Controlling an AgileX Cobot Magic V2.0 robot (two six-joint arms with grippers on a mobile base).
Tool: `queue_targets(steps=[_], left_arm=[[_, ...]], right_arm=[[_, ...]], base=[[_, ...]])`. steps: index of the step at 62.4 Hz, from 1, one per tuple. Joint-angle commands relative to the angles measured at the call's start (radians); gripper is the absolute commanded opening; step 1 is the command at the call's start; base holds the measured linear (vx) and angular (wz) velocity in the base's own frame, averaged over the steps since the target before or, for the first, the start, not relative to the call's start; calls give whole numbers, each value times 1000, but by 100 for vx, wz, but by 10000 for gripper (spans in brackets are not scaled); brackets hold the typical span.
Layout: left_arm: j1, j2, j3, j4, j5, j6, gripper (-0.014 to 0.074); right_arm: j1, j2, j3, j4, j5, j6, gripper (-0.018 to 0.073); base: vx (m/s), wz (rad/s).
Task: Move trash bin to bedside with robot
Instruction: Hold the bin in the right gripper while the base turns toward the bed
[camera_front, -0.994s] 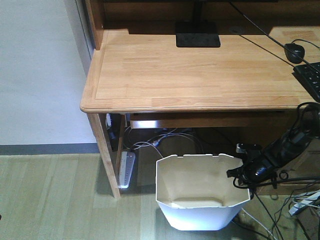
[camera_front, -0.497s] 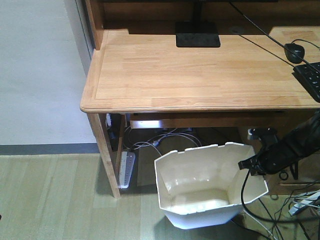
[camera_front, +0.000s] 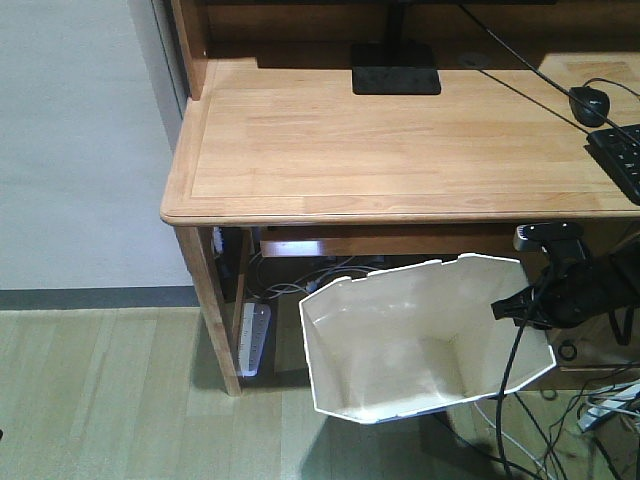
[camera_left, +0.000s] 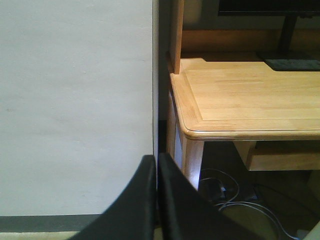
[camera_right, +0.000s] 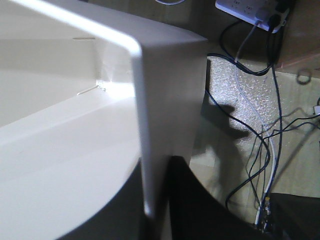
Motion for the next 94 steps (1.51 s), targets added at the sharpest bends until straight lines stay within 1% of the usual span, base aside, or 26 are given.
queue_targets(steps=[1,64,80,94], left_arm=[[-3,-10,29,-4,-74,-8,-6],[-3,-10,29,-4,-74,-8,-6],[-3,-10,29,-4,-74,-8,-6],[-3,-10,29,-4,-74,-8,-6]], right_arm=[[-1,-69,-20,57,115,5,-7],[-2,-69,-20,57,134,5,-7],[-2,-69,-20,57,135,4,-7],[-2,-69,-20,57,141,4,-7]], base=[[0,0],[0,1],[-5,23],[-7,52]])
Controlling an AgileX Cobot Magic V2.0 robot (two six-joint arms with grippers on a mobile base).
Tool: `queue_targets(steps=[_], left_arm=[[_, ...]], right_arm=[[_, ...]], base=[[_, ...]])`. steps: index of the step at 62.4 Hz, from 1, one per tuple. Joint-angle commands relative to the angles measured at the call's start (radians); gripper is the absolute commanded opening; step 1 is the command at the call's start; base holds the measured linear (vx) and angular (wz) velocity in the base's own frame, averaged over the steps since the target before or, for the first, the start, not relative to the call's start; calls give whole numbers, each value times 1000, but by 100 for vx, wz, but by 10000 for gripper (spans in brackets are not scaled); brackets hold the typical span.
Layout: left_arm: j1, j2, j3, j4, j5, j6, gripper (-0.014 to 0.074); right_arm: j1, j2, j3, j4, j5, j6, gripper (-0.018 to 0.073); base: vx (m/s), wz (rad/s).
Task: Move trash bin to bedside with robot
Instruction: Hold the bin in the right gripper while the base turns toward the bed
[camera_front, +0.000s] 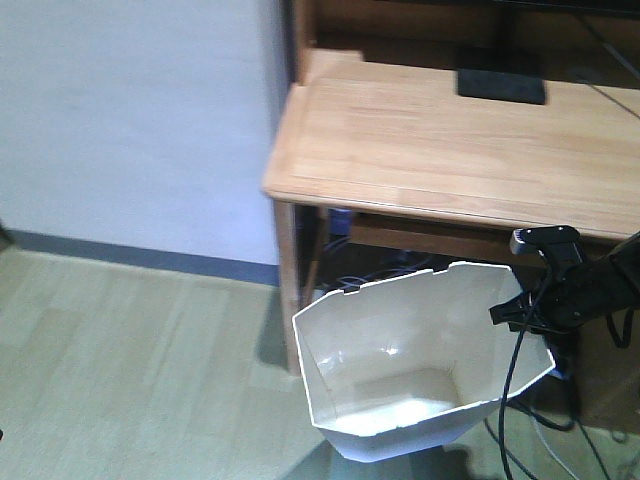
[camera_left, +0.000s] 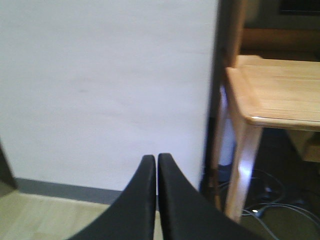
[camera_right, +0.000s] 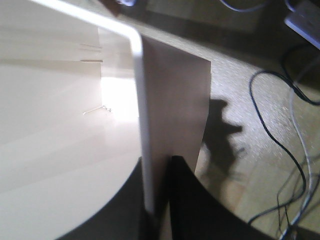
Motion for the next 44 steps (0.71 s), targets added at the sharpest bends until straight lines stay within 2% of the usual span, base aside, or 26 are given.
queue_targets(steps=[1,44], left_arm=[[-3,-10,29,-4,-74,-8,-6],[-3,-10,29,-4,-74,-8,-6]], right_arm=[[-1,-69,-22,65,93,11,-7],[-1,-69,-22,65,95,11,-7]], base=[[-6,66],[-4,72]])
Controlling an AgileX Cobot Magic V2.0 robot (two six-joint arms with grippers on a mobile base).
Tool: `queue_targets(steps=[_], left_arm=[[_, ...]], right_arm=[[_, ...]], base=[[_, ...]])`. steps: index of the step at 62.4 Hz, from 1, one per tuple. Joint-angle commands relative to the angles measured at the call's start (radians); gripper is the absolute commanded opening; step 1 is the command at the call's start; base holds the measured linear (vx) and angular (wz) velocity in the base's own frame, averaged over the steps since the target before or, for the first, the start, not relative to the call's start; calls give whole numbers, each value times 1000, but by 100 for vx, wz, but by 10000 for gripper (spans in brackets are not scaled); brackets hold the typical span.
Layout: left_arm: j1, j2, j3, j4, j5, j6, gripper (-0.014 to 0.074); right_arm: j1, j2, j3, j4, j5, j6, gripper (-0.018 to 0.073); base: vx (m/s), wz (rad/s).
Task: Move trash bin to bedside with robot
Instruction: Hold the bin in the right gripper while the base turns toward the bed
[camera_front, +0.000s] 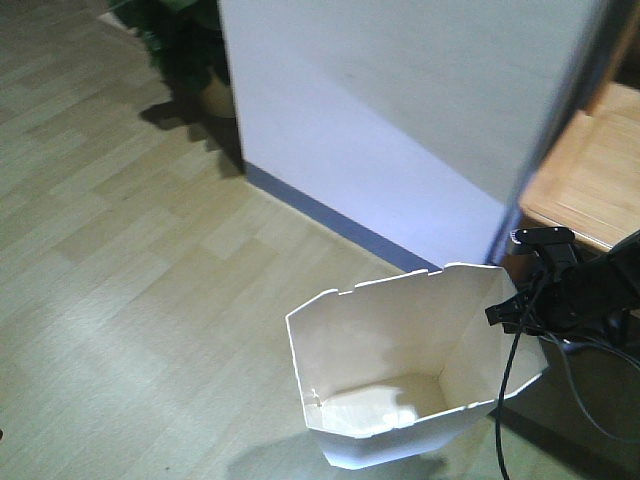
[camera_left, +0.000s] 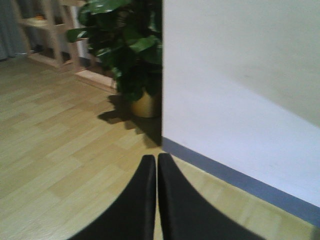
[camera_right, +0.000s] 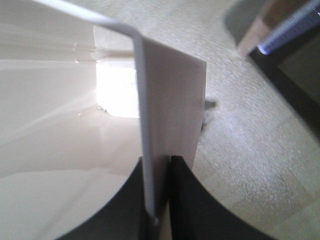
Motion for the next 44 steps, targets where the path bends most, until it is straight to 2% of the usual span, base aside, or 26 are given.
queue_targets(steps=[1,44], left_arm=[[-3,-10,29,-4,-74,-8,-6],[-3,-10,29,-4,-74,-8,-6]], right_arm=[[-2,-69,-22,58,68,11,-7],[-2,-69,-22,58,69,11,-7]], base=[[2,58],[8,63]])
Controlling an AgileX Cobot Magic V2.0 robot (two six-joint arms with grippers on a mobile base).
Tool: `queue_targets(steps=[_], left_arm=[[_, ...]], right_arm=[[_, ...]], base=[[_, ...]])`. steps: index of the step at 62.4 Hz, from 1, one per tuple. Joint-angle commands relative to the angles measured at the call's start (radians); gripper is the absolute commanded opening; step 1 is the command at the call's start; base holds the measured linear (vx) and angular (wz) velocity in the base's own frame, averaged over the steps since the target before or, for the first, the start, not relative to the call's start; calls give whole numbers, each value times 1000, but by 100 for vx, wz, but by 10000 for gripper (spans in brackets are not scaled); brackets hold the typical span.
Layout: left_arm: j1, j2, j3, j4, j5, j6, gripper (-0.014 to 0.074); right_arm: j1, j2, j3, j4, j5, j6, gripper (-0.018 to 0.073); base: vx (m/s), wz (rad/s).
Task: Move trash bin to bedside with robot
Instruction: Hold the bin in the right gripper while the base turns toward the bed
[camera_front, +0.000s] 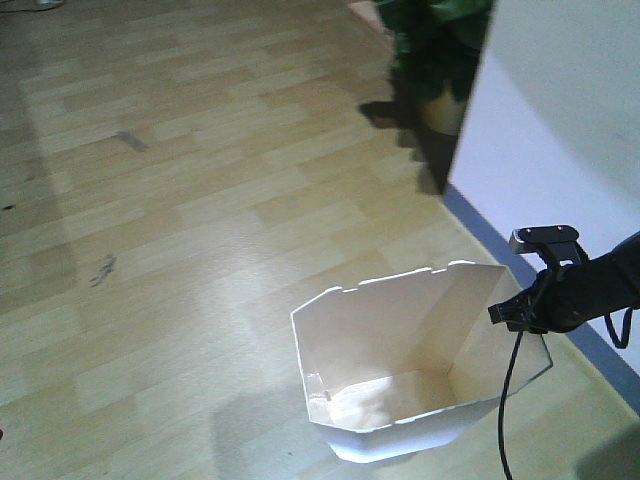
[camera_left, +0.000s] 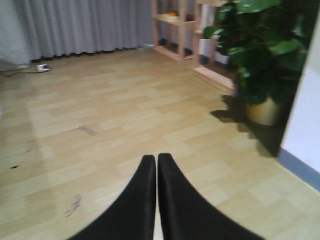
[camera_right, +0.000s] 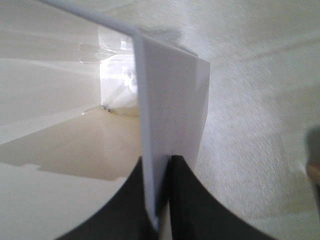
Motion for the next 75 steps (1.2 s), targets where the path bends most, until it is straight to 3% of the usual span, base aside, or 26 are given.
queue_targets(steps=[1,32,75], left_arm=[[-3,-10,29,-4,-74,-8,-6],[-3,-10,29,-4,-74,-8,-6],[-3,-10,29,-4,-74,-8,-6]], right_arm=[[-1,-69,-22,59,89,11,-7],[-1,-69,-22,59,89,11,-7],[-1,-69,-22,59,88,11,-7]], base=[[13,74],[17,55],[31,9]])
